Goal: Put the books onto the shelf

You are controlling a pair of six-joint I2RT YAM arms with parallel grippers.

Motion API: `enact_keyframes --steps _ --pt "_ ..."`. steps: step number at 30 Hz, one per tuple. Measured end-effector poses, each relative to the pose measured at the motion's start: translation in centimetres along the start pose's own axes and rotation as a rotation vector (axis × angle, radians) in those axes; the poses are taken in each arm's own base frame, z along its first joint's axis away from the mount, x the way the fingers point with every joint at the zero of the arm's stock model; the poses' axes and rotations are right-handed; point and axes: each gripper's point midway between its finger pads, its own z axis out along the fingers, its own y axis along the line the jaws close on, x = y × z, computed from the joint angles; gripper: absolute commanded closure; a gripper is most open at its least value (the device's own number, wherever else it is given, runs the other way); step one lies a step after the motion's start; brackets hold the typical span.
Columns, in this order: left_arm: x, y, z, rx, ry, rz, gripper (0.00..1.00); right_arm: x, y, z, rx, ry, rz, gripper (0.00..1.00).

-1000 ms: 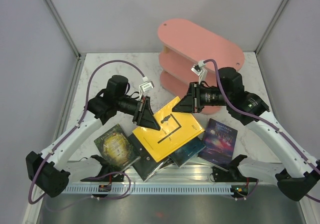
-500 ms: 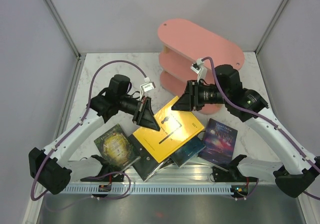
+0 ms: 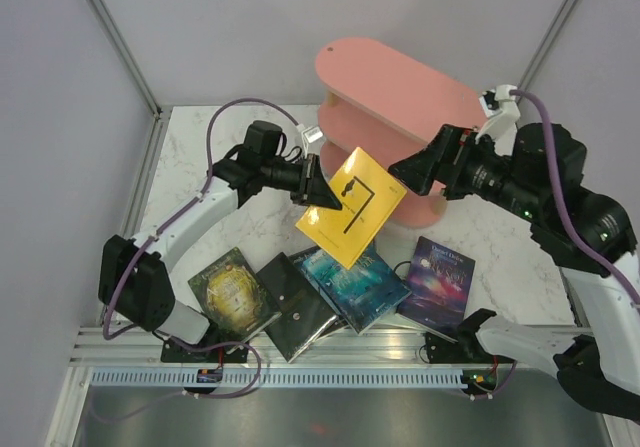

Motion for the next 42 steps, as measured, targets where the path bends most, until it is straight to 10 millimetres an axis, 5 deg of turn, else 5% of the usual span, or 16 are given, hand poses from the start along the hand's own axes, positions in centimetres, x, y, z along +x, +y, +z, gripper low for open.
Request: enact_keyframes --steps 8,21,31,36,37,38,42 --pt "-6.3 -1.1 2.1 0.067 -0.071 -0.019 0.98 -1.1 0.1 -4.9 0.013 -0.101 0.019 0.02" --pt "-14.9 0.1 7.0 0.120 -0.115 -0.093 0.98 -0.4 -0.8 -5.9 0.059 -0.098 0.042 0.02" --pt "-15.7 1.7 11.1 0.133 -0.072 -0.181 0.92 -0.3 -0.9 -6.4 0.058 -0.099 0.041 0.02" --pt "-15.5 1.3 11.4 0.142 -0.061 -0.164 0.46 0.0 -1.1 -6.4 0.066 -0.090 0.038 0.02" --pt "-15.3 1.2 11.6 0.143 -0.053 -0.162 0.19 0.0 -1.1 -6.4 0.067 -0.088 0.038 0.02" --pt "-15.0 1.1 11.9 0.148 -0.043 -0.151 0.06 0.1 -1.2 -6.5 0.068 -0.086 0.035 0.02" --pt "-14.1 0.2 12.6 0.139 -0.010 -0.161 0.00 0.2 -1.3 -6.5 0.073 -0.080 0.029 0.02"
